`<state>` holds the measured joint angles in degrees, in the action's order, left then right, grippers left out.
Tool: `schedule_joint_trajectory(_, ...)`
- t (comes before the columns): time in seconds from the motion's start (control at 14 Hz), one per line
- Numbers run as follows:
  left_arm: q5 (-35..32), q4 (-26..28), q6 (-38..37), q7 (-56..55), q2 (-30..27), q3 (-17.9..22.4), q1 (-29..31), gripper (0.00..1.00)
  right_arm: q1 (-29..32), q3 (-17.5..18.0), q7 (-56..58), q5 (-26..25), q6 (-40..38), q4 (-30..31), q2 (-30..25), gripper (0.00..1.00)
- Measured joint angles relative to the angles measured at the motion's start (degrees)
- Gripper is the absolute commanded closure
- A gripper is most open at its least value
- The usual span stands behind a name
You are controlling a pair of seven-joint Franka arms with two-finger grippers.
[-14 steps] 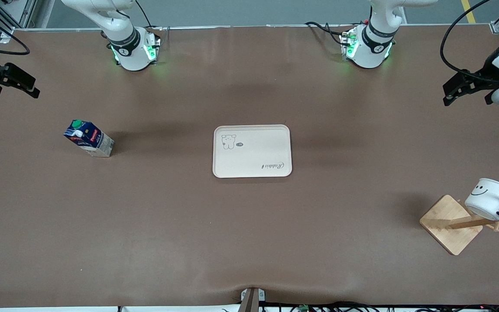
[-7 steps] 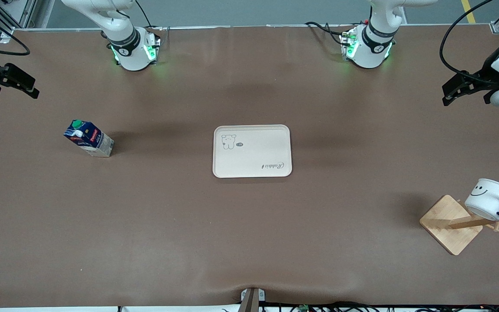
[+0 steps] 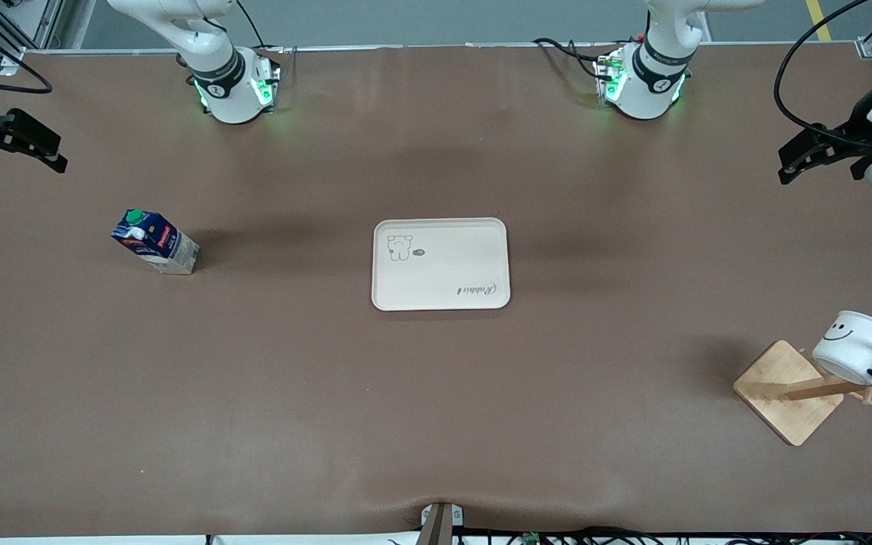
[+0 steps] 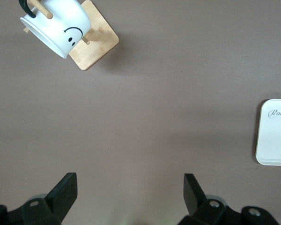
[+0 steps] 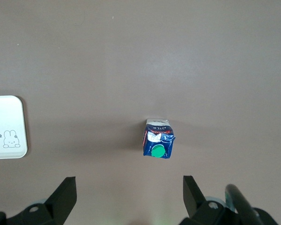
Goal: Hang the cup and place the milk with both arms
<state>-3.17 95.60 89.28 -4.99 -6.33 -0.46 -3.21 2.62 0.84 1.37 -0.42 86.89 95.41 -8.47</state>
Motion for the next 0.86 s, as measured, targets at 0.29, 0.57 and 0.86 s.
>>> schedule_joint_trajectory(0.29,0.0,-0.17,-0.29,-0.35,0.15,0.0,0.0,0.0,0.0,-0.03,0.47,0.0,0.01,0.0,0.0,0.0)
schedule_joint_trajectory(0.57,0.95,-0.25,-0.56,-2.75,0.3,0.01,0.41,0.0,0.0,0.0,0.51,0.0,-0.01,-0.01,0.0,0.0)
schedule_joint_trajectory(0.86,1.03,-0.38,-1.16,-3.25,0.34,0.01,0.84,0.0,0.0,-0.01,0.55,0.0,-0.01,-0.04,0.0,0.0)
